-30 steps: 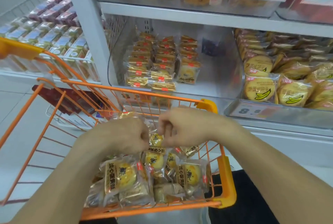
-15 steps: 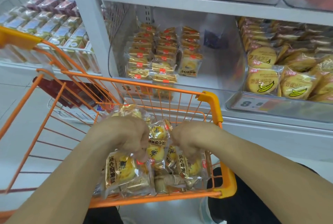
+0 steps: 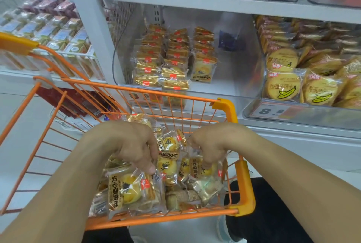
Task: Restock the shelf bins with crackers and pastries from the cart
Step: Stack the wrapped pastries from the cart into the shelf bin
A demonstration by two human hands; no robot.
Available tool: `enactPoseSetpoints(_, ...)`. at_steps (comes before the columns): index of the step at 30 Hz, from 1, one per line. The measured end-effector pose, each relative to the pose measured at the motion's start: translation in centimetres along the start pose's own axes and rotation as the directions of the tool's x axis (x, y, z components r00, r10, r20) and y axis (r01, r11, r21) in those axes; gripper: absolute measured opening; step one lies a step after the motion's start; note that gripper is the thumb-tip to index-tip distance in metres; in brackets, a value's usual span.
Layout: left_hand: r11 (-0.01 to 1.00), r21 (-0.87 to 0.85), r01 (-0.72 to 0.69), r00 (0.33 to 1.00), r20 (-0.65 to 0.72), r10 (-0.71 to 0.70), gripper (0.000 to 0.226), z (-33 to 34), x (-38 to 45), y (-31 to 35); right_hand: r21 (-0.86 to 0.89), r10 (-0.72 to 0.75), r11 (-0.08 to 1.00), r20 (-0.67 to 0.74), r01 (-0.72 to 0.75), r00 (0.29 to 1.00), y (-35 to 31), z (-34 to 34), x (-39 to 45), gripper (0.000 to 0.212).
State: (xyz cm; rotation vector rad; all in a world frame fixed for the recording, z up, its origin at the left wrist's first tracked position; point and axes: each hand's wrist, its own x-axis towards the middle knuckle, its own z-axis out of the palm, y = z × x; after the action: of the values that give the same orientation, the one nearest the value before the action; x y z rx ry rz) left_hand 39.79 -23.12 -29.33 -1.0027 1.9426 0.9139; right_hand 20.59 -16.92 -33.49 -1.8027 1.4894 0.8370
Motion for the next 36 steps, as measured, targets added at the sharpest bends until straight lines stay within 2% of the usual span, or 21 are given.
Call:
enactPoseSetpoints(3, 1.000, 0.014, 0.001, 0.998, 0.060, -0.002, 0.043, -0.1, 0.2, -0.1, 0.094, -0.004, 0.996, -0.070, 0.010, 0.998, 0.1, -0.3, -0.4, 0.044)
enactPoseSetpoints(7, 0.999, 0.033, -0.013, 0.999, 0.051, 0.011, 0.031, 0.1, 0.6, 0.0, 0.251, -0.005, 0.967, -0.126, 0.037, 0.992, 0.0, -0.8, -1.3, 0.046)
enactPoseSetpoints(11, 0.998, -0.018, -0.053, 0.997, -0.061, 0.052, 0.028, -0.2, 0.6, -0.8, 0.325, -0.014, 0.940, -0.268, 0.104, 0.963, 0.1, -1.3, -2.1, 0.047)
enactPoseSetpoints(14, 0.960, -0.223, -0.170, 0.970, -0.208, 0.123, 0.029, -0.6, 0.6, -1.8, 0.385, 0.004, 0.910, -0.377, 0.153, 0.926, 0.4, -1.4, -2.4, 0.045)
enactPoseSetpoints(16, 0.903, -0.354, -0.244, 0.944, -0.299, 0.137, 0.026, -0.9, 0.8, -2.2, 0.475, 0.032, 0.860, -0.418, 0.188, 0.908, 0.8, -1.5, -2.8, 0.044)
enactPoseSetpoints(19, 0.879, -0.355, -0.319, 0.900, -0.405, 0.163, 0.023, -1.4, 0.9, -2.2, 0.600, 0.082, 0.758, -0.478, 0.257, 0.874, 1.6, -1.6, -3.6, 0.034)
enactPoseSetpoints(22, 0.875, -0.358, -0.324, 0.882, -0.450, 0.142, 0.023, -1.6, 0.7, -2.2, 0.592, 0.108, 0.736, -0.582, 0.329, 0.806, 2.4, -2.0, -4.7, 0.028)
enactPoseSetpoints(26, 0.889, -0.356, -0.287, 0.894, -0.433, 0.114, 0.018, -1.3, 0.8, -2.0, 0.661, 0.170, 0.599, -0.656, 0.452, 0.735, 3.4, -2.5, -6.5, 0.041)
enactPoseSetpoints(29, 0.869, -0.404, -0.285, 0.895, -0.437, 0.090, 0.025, -1.2, 0.7, -1.5, 0.730, 0.248, 0.461, -0.652, 0.505, 0.717, 4.0, -2.6, -7.0, 0.055)
enactPoseSetpoints(33, 0.834, -0.482, -0.269, 0.877, -0.480, 0.005, 0.034, -1.4, 0.9, -1.0, 0.721, 0.095, 0.345, -0.664, 0.601, 0.742, 4.8, -2.6, -7.4, 0.043)
enactPoseSetpoints(36, 0.732, -0.591, -0.339, 0.870, -0.494, 0.005, 0.032, -1.3, 1.4, -0.6, 0.749, -0.059, 0.265, -0.617, 0.608, 0.785, 4.8, -2.5, -7.5, 0.040)
